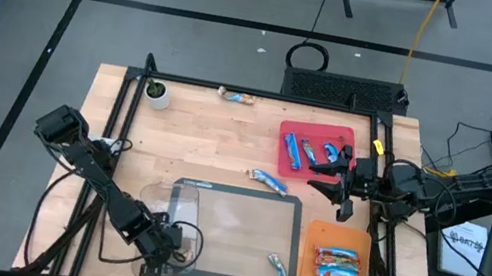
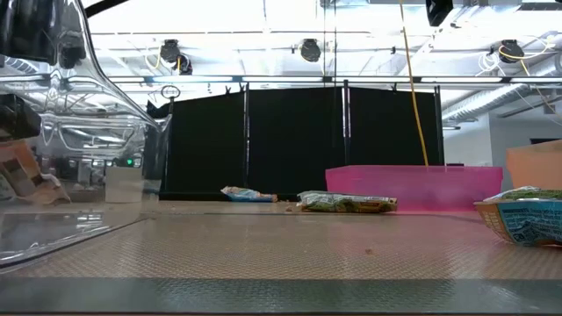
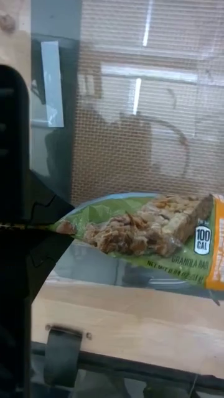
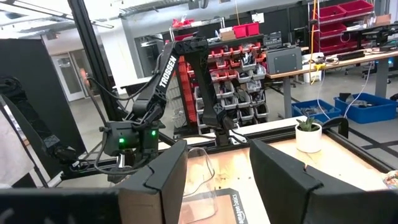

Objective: Pick and place Granola Bars by type
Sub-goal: Put the yellow granola bar into the transparent bin

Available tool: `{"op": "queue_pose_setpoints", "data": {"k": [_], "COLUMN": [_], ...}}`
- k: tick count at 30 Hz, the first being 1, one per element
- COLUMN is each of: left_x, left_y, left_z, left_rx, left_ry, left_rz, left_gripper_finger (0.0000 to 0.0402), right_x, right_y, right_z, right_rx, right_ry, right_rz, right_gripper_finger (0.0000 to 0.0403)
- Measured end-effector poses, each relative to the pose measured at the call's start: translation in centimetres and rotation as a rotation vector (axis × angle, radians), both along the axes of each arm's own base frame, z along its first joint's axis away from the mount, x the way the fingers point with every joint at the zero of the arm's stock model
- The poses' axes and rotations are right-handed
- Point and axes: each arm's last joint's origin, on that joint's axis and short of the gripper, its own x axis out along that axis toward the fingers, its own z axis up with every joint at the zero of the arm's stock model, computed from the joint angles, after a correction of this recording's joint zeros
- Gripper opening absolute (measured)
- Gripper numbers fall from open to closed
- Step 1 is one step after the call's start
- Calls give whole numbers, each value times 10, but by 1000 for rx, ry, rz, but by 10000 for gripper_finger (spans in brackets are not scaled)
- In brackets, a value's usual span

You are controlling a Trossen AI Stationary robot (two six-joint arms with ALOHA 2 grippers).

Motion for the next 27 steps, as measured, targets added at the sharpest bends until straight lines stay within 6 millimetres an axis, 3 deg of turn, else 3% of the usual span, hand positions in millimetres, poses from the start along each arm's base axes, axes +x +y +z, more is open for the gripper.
{"op": "queue_pose_setpoints", "data": {"k": [3,15,20,27], "left_x": [0,0,-2,-8], "left_y": [0,5,14,41], "left_z": [0,4,16,49], "left_rx": [2,5,-3,-33], "left_ry": [0,7,13,-9], "left_rz": [-4,-15,-48,-17], "left_gripper_finger": [11,111,148,185], "right_x": [0,0,0,0], "right_y": [0,0,0,0], "right_z": [0,0,0,0], "right_rx": [1,22,22,15], "right_ry": [0,1,2,3], "right_rz": [0,2,2,1], "right_gripper_finger": [167,167,167,167]}}
